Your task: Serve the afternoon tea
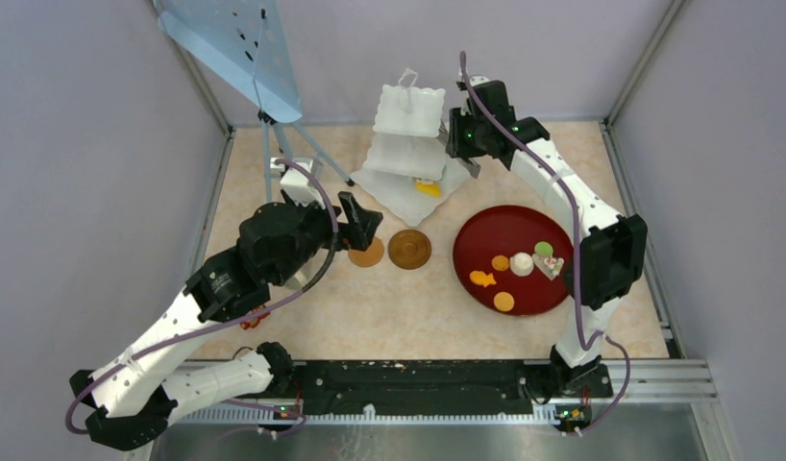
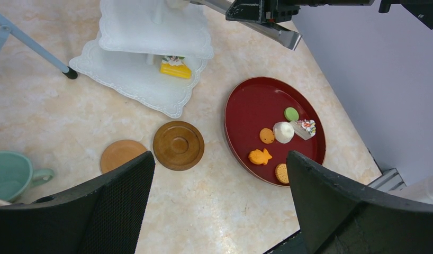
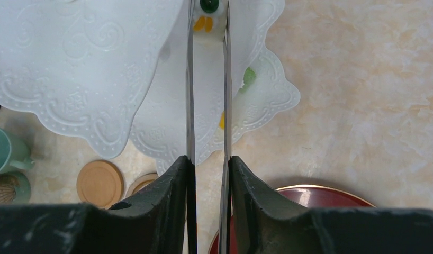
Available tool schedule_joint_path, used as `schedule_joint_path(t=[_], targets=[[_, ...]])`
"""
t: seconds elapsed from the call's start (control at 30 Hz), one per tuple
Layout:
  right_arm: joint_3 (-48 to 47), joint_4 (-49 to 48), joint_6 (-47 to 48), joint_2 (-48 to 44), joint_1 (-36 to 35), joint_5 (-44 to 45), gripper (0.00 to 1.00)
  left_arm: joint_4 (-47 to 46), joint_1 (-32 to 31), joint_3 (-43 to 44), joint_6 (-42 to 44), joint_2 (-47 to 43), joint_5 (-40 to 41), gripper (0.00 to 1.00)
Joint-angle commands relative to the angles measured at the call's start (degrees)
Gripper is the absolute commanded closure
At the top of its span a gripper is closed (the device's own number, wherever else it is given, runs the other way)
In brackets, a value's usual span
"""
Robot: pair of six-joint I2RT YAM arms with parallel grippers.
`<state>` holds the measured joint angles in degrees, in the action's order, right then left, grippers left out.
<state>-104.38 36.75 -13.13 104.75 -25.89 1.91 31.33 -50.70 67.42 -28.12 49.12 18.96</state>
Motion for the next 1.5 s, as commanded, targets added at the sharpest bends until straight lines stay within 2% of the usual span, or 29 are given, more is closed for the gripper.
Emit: schedule_joint_path(t=[0.0, 0.23, 0.6, 0.87, 1.07, 1.23, 1.47], targets=[[-3.12, 0.43, -0.35, -4.00, -1.56, 1.33, 0.75, -1.35, 0.16, 1.04, 0.26, -0.89, 0.42, 0.01], [-2.14, 1.86, 0.14, -4.80, -2.10, 2.74, 0.73, -1.75, 0.16, 0.77, 0.09, -0.85, -0.07, 0.01], [-2.60, 3.00, 0.29, -4.47, -3.02, 3.86, 0.53, -1.27, 0.16, 0.78, -0.49, -1.30, 0.28, 0.01], [-0.36, 4.92, -0.11, -8.83, -3.44, 4.96, 0.51, -1.61, 0.16, 0.67, -0.53, -1.11, -0.32, 0.01], [5.14, 7.18, -1.08, -15.76, -3.76, 5.45, 0.50, -1.88, 0.16, 0.24, -0.67, -1.32, -0.69, 0.01], [14.66, 10.01, -2.38, -25.14, -3.80, 7.70, 0.50, -2.24, 0.16, -0.55, -1.05, -1.57, -1.50, 0.01], [28.85, 18.04, -6.99, -42.43, -3.73, 17.96, 0.50, -2.75, 0.16, -0.53, -0.84, -0.81, -3.72, 0.01]])
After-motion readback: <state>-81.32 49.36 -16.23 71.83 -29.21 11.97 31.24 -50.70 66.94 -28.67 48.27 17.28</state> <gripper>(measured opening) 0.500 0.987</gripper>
